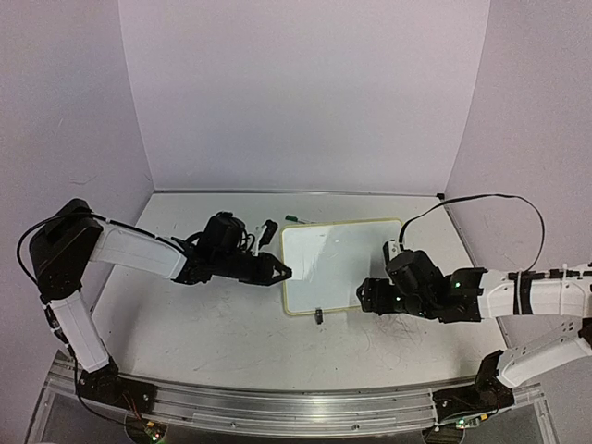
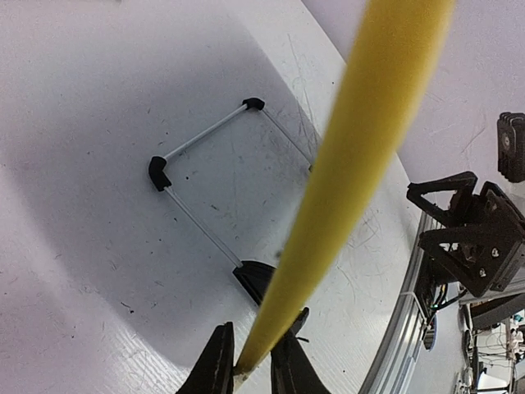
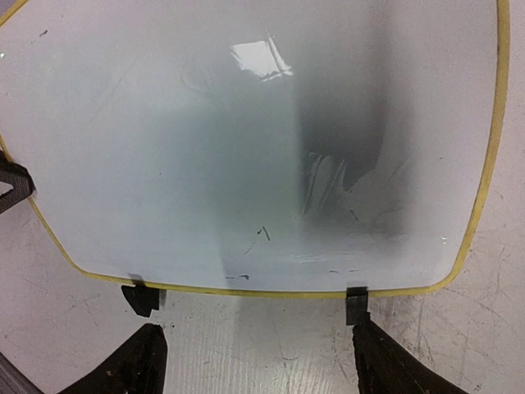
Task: Write a sentence on the whiteboard
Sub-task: Move the whiteboard to the center of the board, then pick up the whiteboard marker from the center of the board.
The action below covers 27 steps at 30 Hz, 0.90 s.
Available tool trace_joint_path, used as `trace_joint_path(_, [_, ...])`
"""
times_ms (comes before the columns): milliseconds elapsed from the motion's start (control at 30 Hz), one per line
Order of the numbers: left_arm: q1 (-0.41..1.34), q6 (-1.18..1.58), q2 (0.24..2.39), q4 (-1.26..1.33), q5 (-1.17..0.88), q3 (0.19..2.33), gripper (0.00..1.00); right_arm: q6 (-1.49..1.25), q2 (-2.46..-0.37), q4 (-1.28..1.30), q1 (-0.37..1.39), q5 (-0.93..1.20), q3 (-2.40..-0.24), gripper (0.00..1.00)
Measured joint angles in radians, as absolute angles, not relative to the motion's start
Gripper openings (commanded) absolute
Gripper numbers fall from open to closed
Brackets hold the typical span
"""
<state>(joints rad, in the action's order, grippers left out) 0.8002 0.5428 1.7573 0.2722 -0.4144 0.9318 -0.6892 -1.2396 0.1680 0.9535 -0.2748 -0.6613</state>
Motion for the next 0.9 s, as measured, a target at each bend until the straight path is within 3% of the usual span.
trace_joint_path(200, [0.808, 0.542, 1.727, 0.282, -0.399, 0.898, 0.65, -0.696, -1.237, 0.166, 0.953, -0.276, -0.661, 0.79])
trace_joint_path(300, [0.804, 0.547, 1.638, 0.266, -0.39, 0.843, 0.77, -0.693, -1.226, 0.166, 0.953, -0.28, -0.661, 0.8])
trace_joint_path(633, [0.596, 0.547, 1.352, 0.233, -0.387, 0.823, 0.82, -0.66, -1.174, 0.177, 0.953, -0.328, -0.708, 0.82])
trace_joint_path(900, [0.511, 0.548, 1.65, 0.194, -0.388, 1.06, 0.79, -0.632, -1.239, 0.179, 0.953, -0.354, -0.824, 0.83])
